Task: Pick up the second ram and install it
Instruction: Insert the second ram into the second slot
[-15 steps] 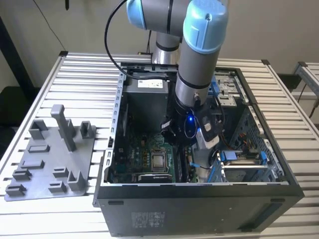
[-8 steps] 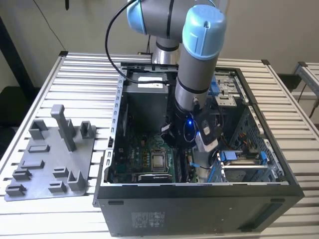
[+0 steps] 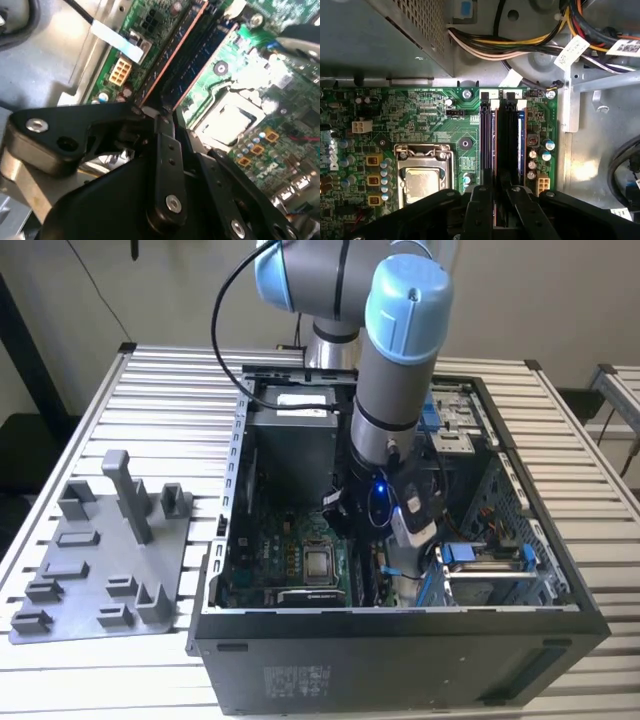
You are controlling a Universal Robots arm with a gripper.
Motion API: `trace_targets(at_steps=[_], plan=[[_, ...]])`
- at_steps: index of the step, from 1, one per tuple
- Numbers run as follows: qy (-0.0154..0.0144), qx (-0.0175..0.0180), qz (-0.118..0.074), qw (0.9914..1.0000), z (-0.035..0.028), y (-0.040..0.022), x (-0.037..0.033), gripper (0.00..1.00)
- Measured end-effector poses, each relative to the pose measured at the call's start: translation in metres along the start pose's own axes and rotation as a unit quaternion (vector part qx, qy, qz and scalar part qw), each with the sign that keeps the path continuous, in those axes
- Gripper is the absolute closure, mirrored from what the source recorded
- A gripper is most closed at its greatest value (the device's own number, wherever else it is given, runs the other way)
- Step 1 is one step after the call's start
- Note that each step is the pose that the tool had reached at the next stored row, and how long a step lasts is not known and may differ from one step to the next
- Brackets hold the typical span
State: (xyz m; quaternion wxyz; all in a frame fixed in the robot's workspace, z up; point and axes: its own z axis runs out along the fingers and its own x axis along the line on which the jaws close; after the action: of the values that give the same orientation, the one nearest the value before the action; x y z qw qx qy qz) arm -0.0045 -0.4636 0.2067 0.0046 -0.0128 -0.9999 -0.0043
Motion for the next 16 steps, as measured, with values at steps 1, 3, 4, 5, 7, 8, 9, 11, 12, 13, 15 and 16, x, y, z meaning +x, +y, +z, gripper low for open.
trace_targets(at_steps=[1,3,4,5,7,8,9,11,12,13,15,16], plan=[[0.0002,0.0005,0.000,1.00000,-0.0040,-0.0002,0.0000,0.78],[0.0003,0.0007,0.000,1.00000,-0.0131,-0.0001,0.0001,0.78],[0.0002,0.0003,0.000,1.00000,-0.0175,0.0000,0.0002,0.78],[0.0003,0.0006,0.000,1.00000,-0.0221,0.0000,0.0002,0.78],[0.0002,0.0006,0.000,1.00000,-0.0311,0.0002,0.0003,0.78],[0.0002,0.0005,0.000,1.00000,-0.0356,0.0002,0.0003,0.78],[0.0002,0.0008,0.000,1.00000,-0.0377,0.0002,0.0003,0.78],[0.0002,0.0006,0.000,1.00000,-0.0377,0.0002,0.0003,0.78],[0.0002,0.0006,0.000,1.00000,-0.0377,0.0002,0.0003,0.80],[0.0002,0.0007,0.000,1.00000,-0.0378,0.0002,0.0003,0.87],[0.0002,0.0006,0.000,1.00000,-0.0378,0.0002,0.0003,0.89],[0.0002,0.0007,0.000,1.00000,-0.0379,0.0002,0.0003,0.89]])
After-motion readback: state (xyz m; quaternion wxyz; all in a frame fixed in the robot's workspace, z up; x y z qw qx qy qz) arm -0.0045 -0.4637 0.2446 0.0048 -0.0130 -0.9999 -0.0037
